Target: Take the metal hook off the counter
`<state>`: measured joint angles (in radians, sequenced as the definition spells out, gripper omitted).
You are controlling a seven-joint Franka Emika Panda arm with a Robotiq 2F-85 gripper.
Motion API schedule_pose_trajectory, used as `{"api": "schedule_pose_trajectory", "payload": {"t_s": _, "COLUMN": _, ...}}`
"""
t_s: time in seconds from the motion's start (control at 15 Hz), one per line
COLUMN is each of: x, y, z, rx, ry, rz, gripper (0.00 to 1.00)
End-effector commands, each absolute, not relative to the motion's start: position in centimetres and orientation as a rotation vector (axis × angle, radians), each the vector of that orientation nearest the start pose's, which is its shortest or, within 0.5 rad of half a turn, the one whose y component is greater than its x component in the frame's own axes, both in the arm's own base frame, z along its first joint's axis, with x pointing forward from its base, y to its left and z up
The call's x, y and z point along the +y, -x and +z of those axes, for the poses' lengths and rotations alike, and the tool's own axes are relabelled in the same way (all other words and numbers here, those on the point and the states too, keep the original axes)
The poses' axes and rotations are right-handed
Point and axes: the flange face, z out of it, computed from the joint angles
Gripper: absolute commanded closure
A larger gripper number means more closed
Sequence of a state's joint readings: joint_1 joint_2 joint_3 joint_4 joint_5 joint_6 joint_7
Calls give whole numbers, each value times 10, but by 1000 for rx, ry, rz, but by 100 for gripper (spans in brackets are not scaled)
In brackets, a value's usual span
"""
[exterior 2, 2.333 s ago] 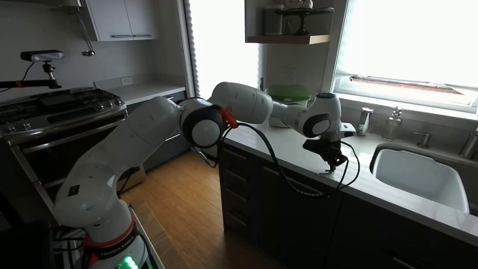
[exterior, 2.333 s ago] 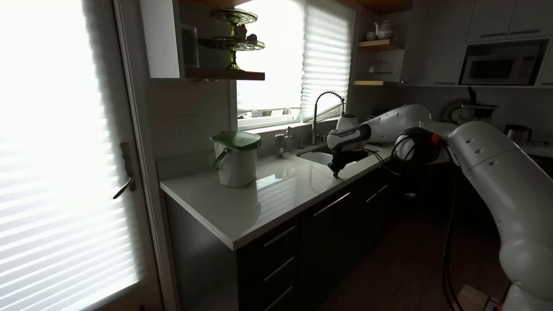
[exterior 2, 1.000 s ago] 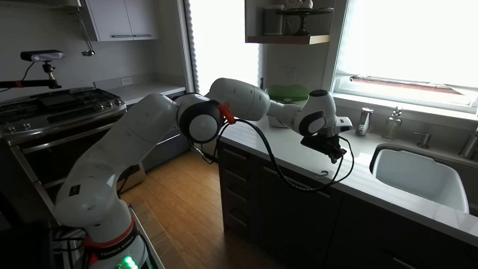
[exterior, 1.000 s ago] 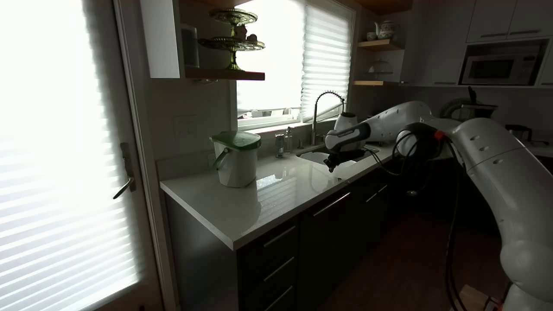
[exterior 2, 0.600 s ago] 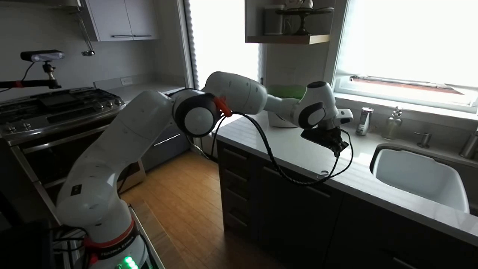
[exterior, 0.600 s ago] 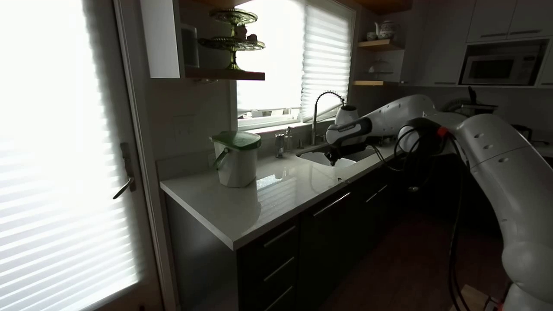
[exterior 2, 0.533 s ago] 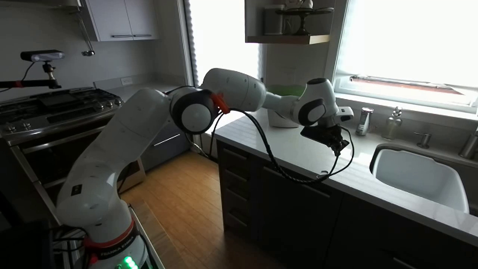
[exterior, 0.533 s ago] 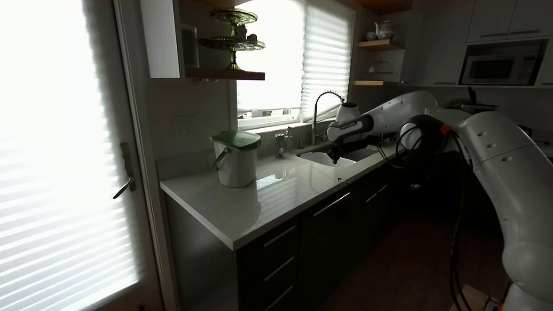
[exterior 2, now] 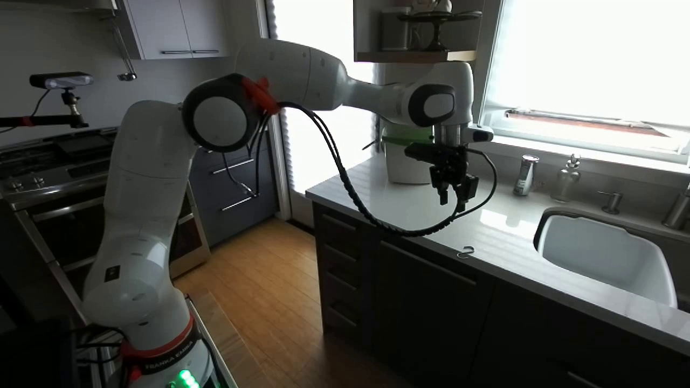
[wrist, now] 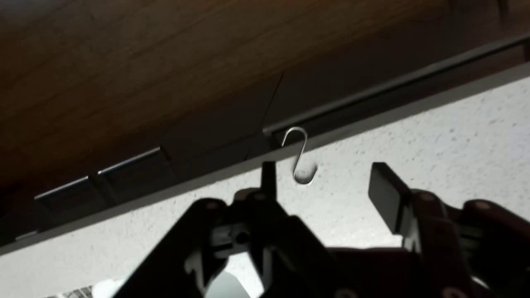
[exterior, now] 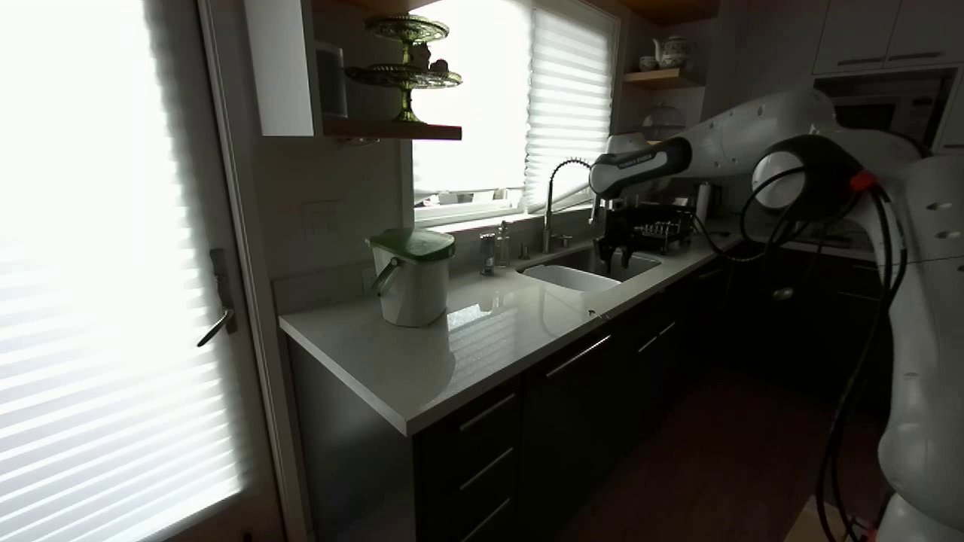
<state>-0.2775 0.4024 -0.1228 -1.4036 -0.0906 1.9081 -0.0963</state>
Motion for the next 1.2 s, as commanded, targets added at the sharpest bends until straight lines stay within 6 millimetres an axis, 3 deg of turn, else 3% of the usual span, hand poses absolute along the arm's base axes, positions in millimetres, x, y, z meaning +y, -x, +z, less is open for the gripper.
{"api": "schedule_pose_trajectory", "payload": {"t_s": 0.0, "x": -249, "y": -599, "z": 495, "rx": 499, "ry": 3209, "rz": 39, "gripper": 6}}
{"api": "schedule_pose_trajectory", "payload": {"t_s": 0.13, "x": -252, "y": -586, "z": 492, "rx": 582, "ry": 3163, "rz": 67, "gripper": 0}}
{"api": "schedule_pose_trajectory", "payload": {"t_s": 0.2, "x": -260, "y": -582, "z": 488, "rx": 680, "ry": 3101, "rz": -5, "gripper": 0}}
{"api": "schedule_pose_trajectory", "payload": {"t_s": 0.27, "x": -256, "y": -599, "z": 498, "rx": 562, "ry": 3180, "rz": 20, "gripper": 0}}
{"api": "schedule_pose_trajectory", "payload": {"t_s": 0.6, "x": -257, "y": -598, "z": 500, "rx": 568, "ry": 3175, "rz": 11, "gripper": 0}}
{"api": "schedule_pose_trajectory", "payload": {"t_s": 0.73, "x": -275, "y": -598, "z": 481, "rx": 603, "ry": 3130, "rz": -14, "gripper": 0}}
{"api": "schedule_pose_trajectory", "payload": {"t_s": 1.13, "x": -342, "y": -543, "z": 393, "rx": 720, "ry": 2758, "rz": -160, "gripper": 0}}
